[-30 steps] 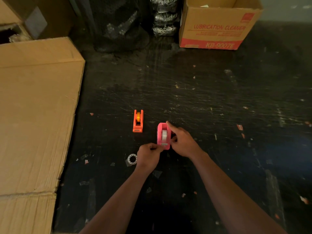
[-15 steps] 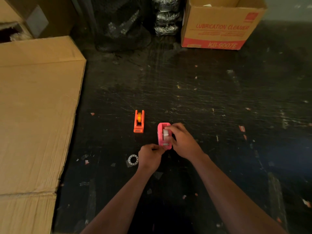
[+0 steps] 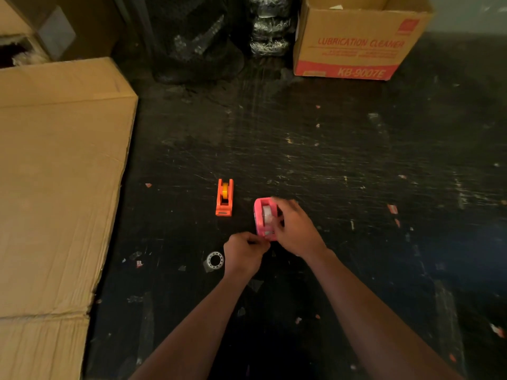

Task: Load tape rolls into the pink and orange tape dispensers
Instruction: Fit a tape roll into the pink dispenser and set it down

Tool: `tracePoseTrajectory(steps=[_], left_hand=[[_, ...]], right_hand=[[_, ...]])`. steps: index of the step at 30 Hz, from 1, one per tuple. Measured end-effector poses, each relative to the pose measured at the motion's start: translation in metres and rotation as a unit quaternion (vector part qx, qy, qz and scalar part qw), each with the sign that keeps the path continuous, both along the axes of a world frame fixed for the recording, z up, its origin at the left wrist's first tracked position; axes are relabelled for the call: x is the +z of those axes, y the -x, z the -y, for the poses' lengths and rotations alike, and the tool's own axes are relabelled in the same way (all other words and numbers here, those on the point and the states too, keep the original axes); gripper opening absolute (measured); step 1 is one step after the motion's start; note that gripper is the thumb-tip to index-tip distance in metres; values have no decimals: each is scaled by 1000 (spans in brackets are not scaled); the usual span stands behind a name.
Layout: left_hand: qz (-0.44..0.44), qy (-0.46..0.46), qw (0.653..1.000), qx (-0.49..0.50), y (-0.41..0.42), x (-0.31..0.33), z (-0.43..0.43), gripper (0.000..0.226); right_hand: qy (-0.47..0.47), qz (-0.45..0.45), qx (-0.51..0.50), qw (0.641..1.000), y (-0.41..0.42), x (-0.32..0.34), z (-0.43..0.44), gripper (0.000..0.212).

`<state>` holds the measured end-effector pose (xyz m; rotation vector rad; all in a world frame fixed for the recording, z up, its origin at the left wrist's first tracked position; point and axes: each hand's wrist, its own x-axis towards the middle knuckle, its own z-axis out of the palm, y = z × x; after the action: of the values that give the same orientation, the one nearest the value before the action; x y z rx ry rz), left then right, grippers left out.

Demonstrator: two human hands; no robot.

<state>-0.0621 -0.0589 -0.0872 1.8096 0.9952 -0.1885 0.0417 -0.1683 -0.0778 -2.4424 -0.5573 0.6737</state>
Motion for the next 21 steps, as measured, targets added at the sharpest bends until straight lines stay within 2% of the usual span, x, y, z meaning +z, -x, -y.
tracePoseTrajectory(steps=[5,9,15,21], left_hand=[[5,-49,999,-5,-4,6,-10,27],[41,-18,997,-58,-14,11,-16,52],[59,-7,996,-72,-31,5,-24,54],[78,-5,993,-85,-71,4,-36,57]], right_hand=[[6,-87,-19,996,-6,-4,9,73],[-31,-123,-43,991,-1,-10,15,79],[-65,-102,-64,991,-3,-13,15,75],[-92,-95,-68,989,-39,-10,3,77]])
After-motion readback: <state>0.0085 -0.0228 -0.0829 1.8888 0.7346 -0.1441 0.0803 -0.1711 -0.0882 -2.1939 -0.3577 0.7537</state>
